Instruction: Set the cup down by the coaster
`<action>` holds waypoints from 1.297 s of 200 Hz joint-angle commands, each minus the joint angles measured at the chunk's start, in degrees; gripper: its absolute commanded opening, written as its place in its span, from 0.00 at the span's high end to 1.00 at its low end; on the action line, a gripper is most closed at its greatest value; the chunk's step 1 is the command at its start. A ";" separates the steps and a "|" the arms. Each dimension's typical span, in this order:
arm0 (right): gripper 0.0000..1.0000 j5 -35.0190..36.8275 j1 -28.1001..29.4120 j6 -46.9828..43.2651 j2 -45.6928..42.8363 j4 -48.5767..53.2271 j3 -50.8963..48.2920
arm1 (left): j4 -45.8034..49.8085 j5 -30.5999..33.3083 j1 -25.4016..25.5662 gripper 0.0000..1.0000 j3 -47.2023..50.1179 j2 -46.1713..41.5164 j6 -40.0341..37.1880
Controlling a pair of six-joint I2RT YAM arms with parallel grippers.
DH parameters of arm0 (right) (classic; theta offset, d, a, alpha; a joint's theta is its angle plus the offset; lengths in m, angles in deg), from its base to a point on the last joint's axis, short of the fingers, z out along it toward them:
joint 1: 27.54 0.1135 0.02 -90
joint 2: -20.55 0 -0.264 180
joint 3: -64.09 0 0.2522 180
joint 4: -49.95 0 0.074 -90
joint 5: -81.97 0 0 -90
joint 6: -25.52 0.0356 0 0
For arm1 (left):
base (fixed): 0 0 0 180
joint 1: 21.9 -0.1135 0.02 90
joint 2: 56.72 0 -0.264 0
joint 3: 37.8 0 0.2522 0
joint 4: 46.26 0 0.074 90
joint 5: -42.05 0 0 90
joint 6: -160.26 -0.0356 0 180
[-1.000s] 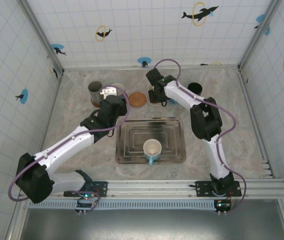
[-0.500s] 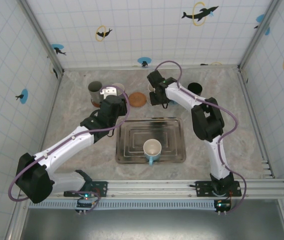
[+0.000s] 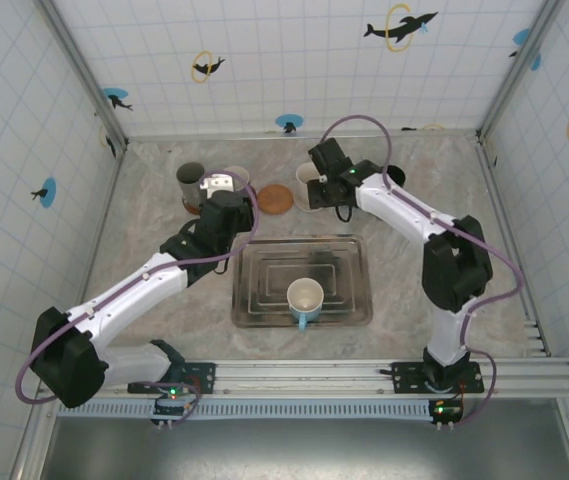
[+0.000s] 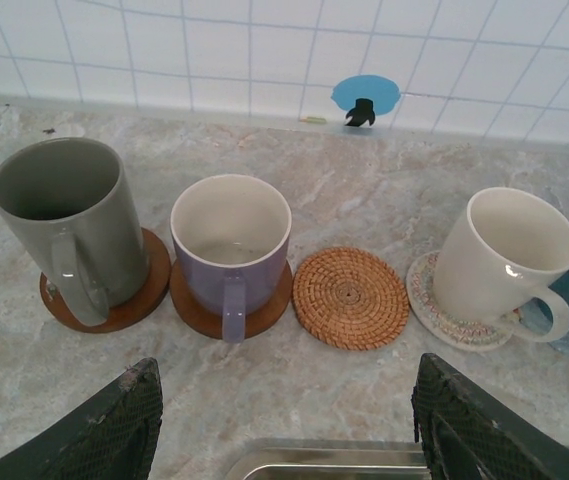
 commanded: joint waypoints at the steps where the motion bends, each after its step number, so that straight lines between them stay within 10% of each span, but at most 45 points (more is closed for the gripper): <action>1: 0.41 2.45 0.53 1.88 -6.45 -4.50 -2.43 | 0.71 -1.61 -0.38 0.34 0.10 -1.12 0.85; 69: 0.24 8.48 2.35 8.88 -25.91 -30.91 -16.85 | 4.42 -7.22 -0.39 0.33 -5.13 1.72 1.65; 259: 0.12 12.90 -0.45 14.24 -44.40 -39.02 -39.16 | 20.03 -24.43 10.79 0.29 -12.16 -0.05 1.89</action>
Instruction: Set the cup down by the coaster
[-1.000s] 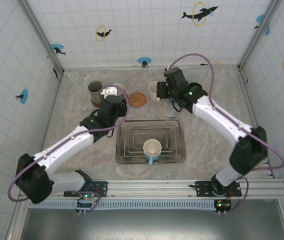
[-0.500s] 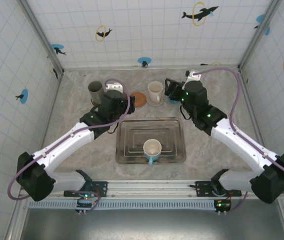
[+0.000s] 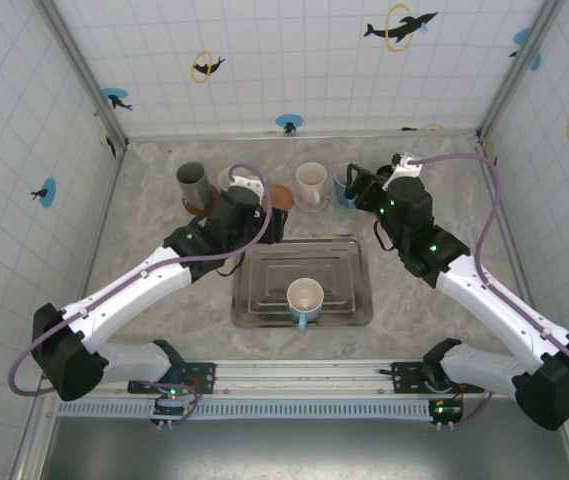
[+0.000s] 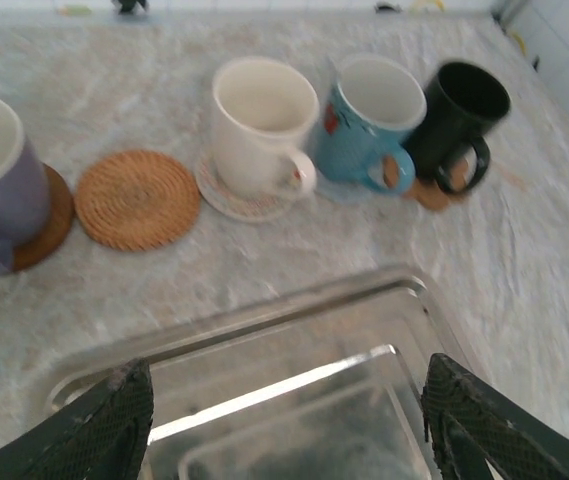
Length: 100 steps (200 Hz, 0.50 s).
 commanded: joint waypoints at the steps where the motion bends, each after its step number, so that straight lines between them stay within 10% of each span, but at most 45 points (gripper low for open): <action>1: 0.12 1.47 -0.43 0.54 -1.52 -2.51 -1.75 | 5.81 -4.33 2.93 0.29 -2.24 -1.65 0.60; 100: 0.09 1.24 -1.19 0.77 -0.48 -2.96 -2.45 | 20.28 -1.09 20.36 0.27 1.23 -2.03 9.95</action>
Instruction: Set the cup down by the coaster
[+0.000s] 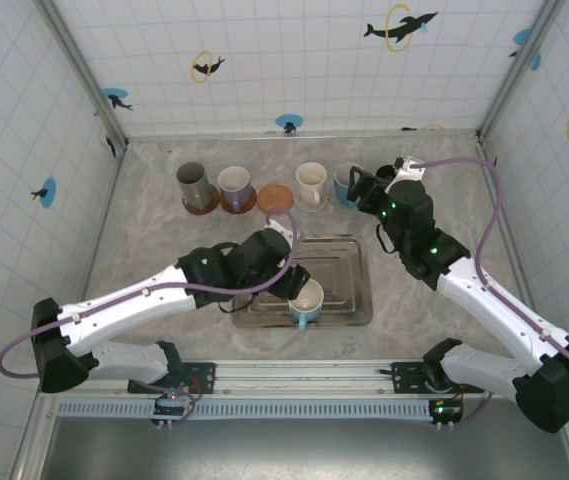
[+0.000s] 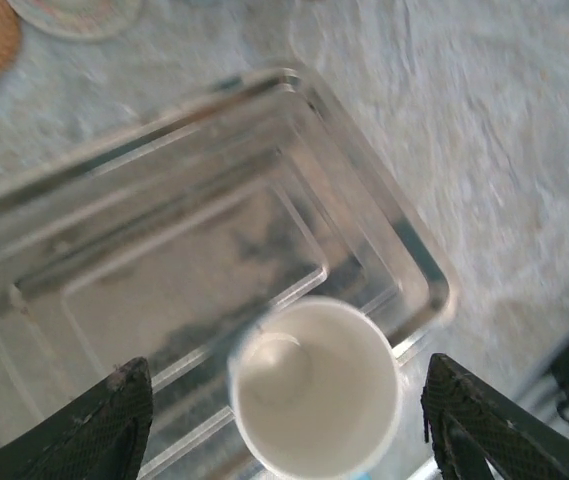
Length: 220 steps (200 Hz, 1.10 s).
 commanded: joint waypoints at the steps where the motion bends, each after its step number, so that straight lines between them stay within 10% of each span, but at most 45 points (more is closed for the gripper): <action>1: 0.09 0.73 -0.44 0.31 -0.04 -2.57 -0.69 | 5.03 1.54 2.89 0.27 2.10 -0.68 4.91; 220: 0.08 0.01 -0.80 1.00 0.96 -2.75 -0.75 | -7.24 -2.12 9.85 0.25 13.38 7.48 13.92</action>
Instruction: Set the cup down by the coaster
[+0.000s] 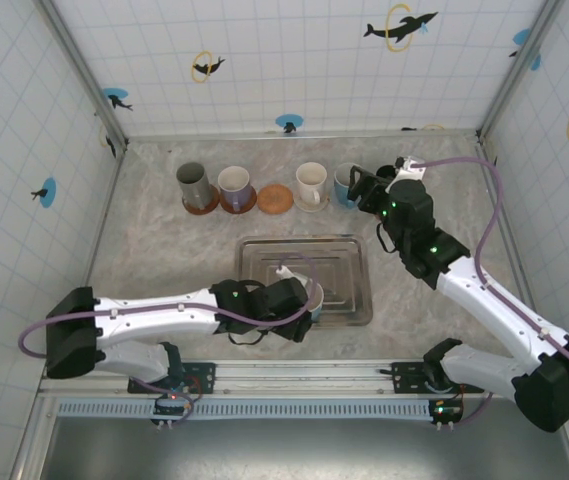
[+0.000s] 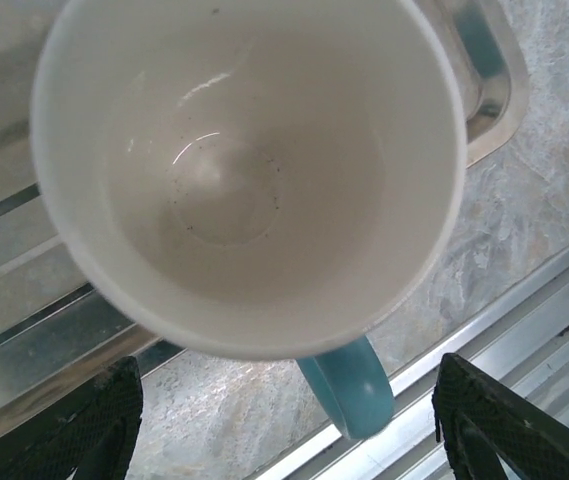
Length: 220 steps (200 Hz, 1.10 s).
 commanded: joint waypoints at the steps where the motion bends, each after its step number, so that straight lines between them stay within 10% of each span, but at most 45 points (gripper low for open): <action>1: 0.08 0.47 -0.37 0.57 0.52 -2.75 -0.75 | -0.65 -0.30 0.41 0.25 -0.16 2.27 0.86; 105: 0.08 0.12 -0.44 0.43 1.51 -2.49 -0.34 | -0.64 2.87 0.40 0.59 -1.63 7.90 2.01; 175: 0.08 0.19 -0.58 0.48 1.75 -2.66 -0.53 | 3.23 5.03 0.40 1.00 -3.76 7.72 2.71; 220: 0.08 -0.16 -0.75 0.27 1.67 -2.44 -0.56 | 7.21 9.12 0.40 1.00 -7.10 7.51 3.25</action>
